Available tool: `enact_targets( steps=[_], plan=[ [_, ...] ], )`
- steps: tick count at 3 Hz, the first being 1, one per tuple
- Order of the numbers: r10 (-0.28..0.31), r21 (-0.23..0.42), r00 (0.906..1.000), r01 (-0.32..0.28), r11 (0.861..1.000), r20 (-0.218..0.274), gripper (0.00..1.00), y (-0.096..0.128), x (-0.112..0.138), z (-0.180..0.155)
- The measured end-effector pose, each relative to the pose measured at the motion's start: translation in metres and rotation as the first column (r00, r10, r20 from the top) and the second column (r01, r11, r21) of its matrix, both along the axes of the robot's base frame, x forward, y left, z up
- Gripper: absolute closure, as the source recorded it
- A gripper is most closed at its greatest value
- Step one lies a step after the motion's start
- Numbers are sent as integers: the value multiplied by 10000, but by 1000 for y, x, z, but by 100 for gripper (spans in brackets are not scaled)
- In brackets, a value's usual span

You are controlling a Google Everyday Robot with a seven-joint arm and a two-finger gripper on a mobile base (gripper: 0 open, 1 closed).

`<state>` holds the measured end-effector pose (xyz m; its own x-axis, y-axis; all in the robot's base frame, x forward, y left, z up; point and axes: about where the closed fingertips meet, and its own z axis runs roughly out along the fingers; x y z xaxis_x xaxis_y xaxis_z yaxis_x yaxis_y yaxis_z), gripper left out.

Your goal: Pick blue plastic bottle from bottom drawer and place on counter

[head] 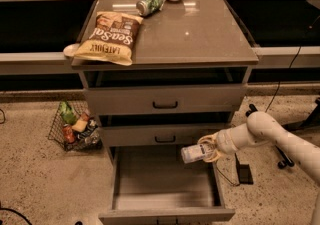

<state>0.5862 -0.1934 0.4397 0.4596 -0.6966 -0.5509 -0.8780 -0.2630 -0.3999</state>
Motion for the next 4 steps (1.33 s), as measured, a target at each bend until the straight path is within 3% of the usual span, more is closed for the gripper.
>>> enact_targets(
  steps=[1, 3, 4],
  plan=[
    [553, -653, 9942, -494, 9966, 919, 100, -3, -2, 75],
    [619, -639, 9907, -545, 9965, 1210, 100, -5, 1, 90],
    [834, -447, 9746, -757, 9961, 2076, 100, -16, 8, 142]
  ],
)
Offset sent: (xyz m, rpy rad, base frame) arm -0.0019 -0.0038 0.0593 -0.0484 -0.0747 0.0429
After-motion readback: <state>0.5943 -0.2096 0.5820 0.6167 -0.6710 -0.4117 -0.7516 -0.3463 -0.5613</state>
